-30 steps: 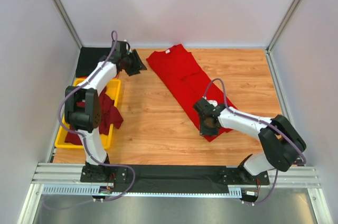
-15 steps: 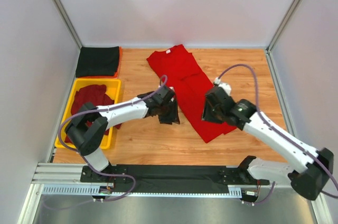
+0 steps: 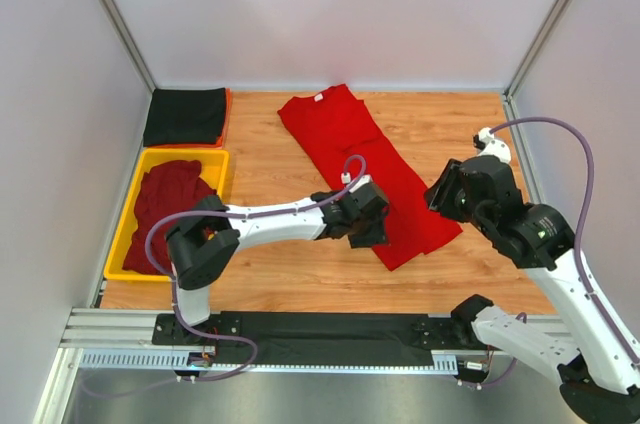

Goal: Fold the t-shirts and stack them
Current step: Fold the tshirt

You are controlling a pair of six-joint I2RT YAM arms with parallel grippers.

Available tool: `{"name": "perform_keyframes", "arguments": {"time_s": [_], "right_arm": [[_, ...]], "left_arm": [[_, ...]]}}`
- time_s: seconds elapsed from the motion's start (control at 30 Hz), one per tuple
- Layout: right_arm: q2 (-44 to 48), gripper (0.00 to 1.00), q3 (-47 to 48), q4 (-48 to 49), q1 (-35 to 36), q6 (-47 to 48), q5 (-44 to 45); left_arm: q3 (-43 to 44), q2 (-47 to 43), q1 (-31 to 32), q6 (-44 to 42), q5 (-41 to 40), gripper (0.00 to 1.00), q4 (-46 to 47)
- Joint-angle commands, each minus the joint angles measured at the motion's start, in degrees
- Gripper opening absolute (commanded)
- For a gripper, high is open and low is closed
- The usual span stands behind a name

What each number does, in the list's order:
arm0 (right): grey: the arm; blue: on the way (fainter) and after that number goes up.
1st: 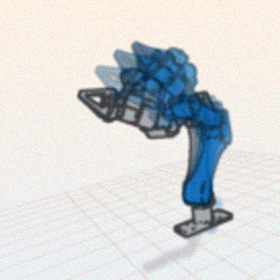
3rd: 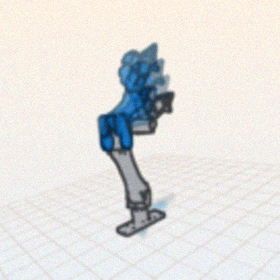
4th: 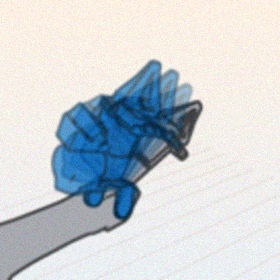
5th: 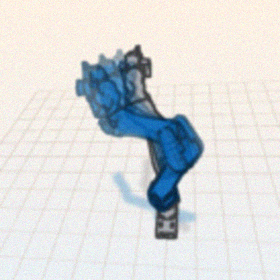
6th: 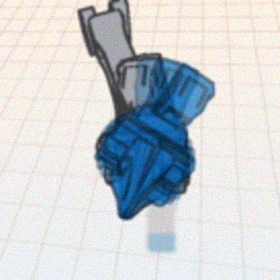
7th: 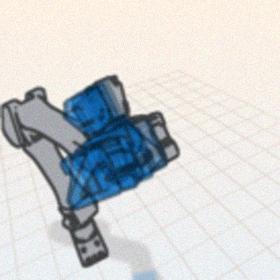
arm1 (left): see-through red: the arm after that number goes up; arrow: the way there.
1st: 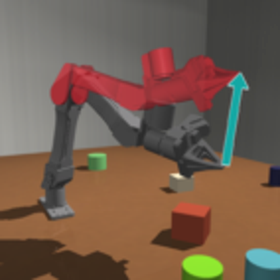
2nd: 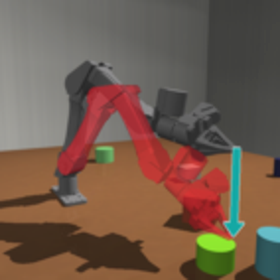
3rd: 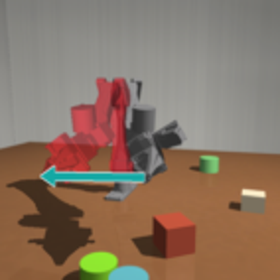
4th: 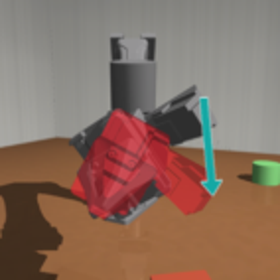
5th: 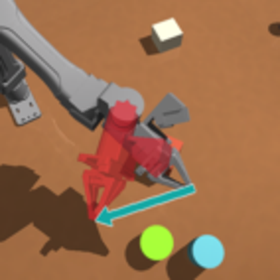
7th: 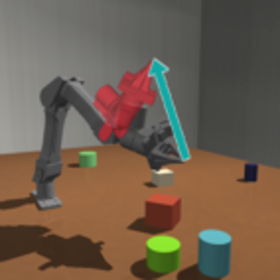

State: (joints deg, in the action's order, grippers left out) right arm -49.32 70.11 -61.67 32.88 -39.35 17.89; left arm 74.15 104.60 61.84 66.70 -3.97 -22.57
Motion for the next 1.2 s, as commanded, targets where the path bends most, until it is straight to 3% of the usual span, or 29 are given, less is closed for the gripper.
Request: {"name": "perform_keyframes", "arguments": {"time_s": [0.0,0.33,0.67,0.9,1.03,1.17], "right_arm": [[0.9,0.41,-0.8,-1.1,-0.5,2.4,-0.3],[4.6,0.41,-3.9,-0.7,-3.1,4.0,-1.4],[5.0,0.41,-4.9,-0.6,-3.7,4.4,-1.7],[4.8,0.41,-6.6,-0.1,-4.2,4.4,-1.5],[4.8,0.41,-8.1,0.6,-4.6,4.3,-2.2],[4.8,0.41,-8.9,1.0,-4.8,4.3,-2.9]], "left_arm": [[3.6,3.3,1.4,3.5,-0.3,0.52,0.2],[7.8,10.7,3.9,5.1,1.0,0.49,-1.0],[7.9,12.5,5.4,4.9,0.5,0.45,-2.9],[6.8,10.8,5.6,3.4,-0.1,0.09,-4.6],[3.4,9.1,5.6,3.6,-0.3,0.0,-3.2],[0.7,7.0,5.6,3.2,-0.4,0.0,-3.3]]}}
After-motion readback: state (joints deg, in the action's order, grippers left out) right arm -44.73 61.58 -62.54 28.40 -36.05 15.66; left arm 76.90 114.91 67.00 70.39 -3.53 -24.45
